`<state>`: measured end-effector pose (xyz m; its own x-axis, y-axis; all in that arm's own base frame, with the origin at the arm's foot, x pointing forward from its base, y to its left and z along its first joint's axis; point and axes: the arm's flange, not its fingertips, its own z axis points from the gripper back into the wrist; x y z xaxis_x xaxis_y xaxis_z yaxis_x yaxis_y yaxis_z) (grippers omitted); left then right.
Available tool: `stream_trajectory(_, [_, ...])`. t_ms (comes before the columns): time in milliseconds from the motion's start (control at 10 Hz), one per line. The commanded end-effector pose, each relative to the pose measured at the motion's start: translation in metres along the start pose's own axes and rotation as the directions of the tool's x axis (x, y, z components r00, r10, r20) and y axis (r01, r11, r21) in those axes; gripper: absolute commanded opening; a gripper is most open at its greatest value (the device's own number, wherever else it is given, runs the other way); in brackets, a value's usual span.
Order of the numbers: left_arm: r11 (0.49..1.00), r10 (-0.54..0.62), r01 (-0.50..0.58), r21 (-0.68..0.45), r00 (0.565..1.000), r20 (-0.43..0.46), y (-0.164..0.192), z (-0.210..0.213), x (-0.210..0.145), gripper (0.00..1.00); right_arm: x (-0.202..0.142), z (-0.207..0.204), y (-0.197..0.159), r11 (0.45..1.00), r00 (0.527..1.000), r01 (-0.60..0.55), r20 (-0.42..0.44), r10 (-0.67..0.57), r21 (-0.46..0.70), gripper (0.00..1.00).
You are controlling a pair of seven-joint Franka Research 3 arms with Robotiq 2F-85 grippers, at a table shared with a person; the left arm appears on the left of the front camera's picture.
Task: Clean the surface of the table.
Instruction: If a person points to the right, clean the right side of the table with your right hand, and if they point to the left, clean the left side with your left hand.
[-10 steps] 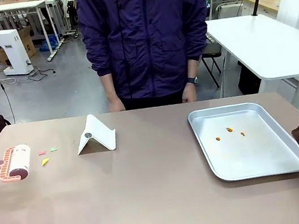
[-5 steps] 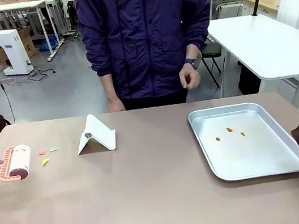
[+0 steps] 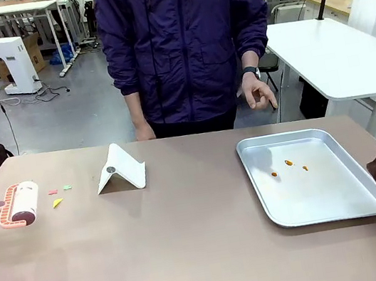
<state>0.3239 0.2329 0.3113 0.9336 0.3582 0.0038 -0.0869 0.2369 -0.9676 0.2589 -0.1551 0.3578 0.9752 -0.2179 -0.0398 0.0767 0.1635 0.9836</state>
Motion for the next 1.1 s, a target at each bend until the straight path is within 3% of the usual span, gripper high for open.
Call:
stream_trajectory(0, [1.000, 0.000, 0.000, -0.015, 1.000, -0.007, -0.001, 0.001, -0.003, 0.00, -0.001, 0.001, 0.006, 1.000, 1.000, -0.006, 0.003, 0.006, 0.005, 0.00])
stream_trajectory(400, [1.000, 0.000, 0.000, -0.015, 1.000, -0.007, -0.001, 0.001, -0.003, 0.00, -0.001, 0.001, 0.006, 1.000, 1.000, -0.006, 0.003, 0.006, 0.005, 0.00])
stream_trajectory(500, [1.000, 0.000, 0.000, -0.015, 1.000, -0.007, -0.001, 0.001, -0.003, 0.00, 0.000, 0.000, 0.000, 1.000, 1.000, 0.000, 0.000, 0.000, 0.000, 0.09])
stream_trajectory(700, [1.000, 0.000, 0.000, -0.015, 1.000, -0.007, -0.001, 0.001, -0.003, 0.00, 0.022, -0.012, 0.033, 0.988, 0.996, -0.084, -0.046, 0.078, -0.127, 0.09])
stream_trajectory(1000, [1.000, 0.000, 0.000, -0.015, 1.000, -0.007, -0.001, 0.001, -0.003, 0.00, 0.059, -0.031, 0.087, 0.914, 0.978, -0.207, -0.084, 0.190, -0.348, 0.09])
